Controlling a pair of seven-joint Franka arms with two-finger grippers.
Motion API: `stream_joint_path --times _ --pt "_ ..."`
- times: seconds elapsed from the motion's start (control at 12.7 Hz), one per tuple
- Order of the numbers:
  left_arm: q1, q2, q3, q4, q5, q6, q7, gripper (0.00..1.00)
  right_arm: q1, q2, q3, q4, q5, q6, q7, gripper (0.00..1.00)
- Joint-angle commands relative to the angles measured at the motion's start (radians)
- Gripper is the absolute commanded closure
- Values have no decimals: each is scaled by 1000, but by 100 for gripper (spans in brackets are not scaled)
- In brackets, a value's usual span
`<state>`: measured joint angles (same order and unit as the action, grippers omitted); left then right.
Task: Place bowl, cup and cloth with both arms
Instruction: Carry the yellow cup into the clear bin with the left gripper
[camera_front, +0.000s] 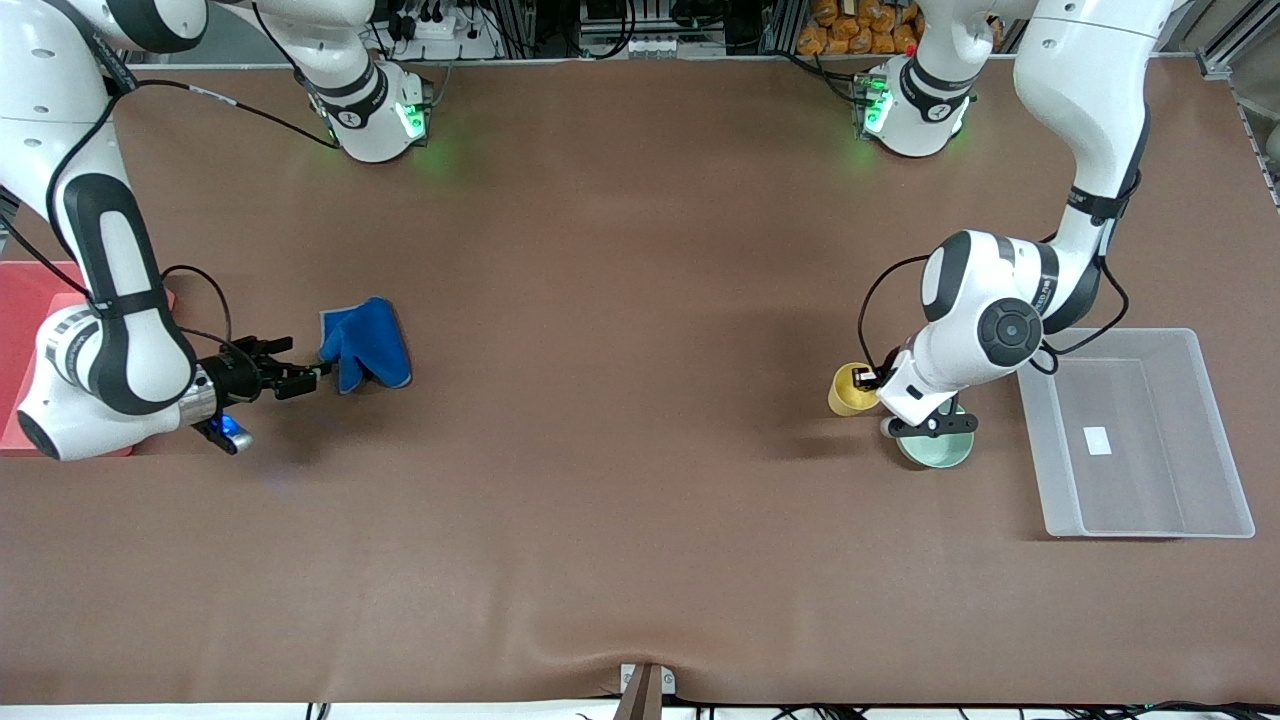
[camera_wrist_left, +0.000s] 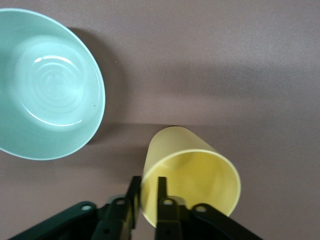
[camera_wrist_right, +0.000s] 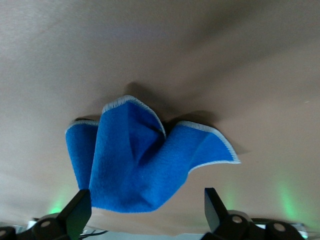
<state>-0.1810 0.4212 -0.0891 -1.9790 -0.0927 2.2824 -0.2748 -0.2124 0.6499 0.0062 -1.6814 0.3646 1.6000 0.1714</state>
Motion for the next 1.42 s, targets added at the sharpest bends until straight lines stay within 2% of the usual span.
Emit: stream_joint_path --times 0.0,0.16,0.24,0.47,0.55,0.94,1.1,1.34 --pt "-8 -24 5 -14 -12 14 -33 100 -59 -10 12 -56 43 2 34 0" --pt "11 -74 6 11 -12 -17 -26 100 -97 -10 12 -84 97 0 36 0" --pt "34 -105 11 37 -12 -84 -15 100 -101 -9 12 -86 117 1 55 0" --pt "150 -115 14 271 -7 -401 86 100 -108 -9 12 -115 157 14 97 0" --pt "202 -110 14 326 1 -449 142 100 -114 -9 12 -121 160 15 97 0" --pt "452 -17 17 462 63 -462 506 100 -104 4 12 -132 195 49 97 0" --pt "497 65 17 522 76 -452 574 100 -102 5 12 -141 204 55 97 0" --pt "517 166 23 531 96 -322 617 100 -96 17 12 -143 223 63 96 2"
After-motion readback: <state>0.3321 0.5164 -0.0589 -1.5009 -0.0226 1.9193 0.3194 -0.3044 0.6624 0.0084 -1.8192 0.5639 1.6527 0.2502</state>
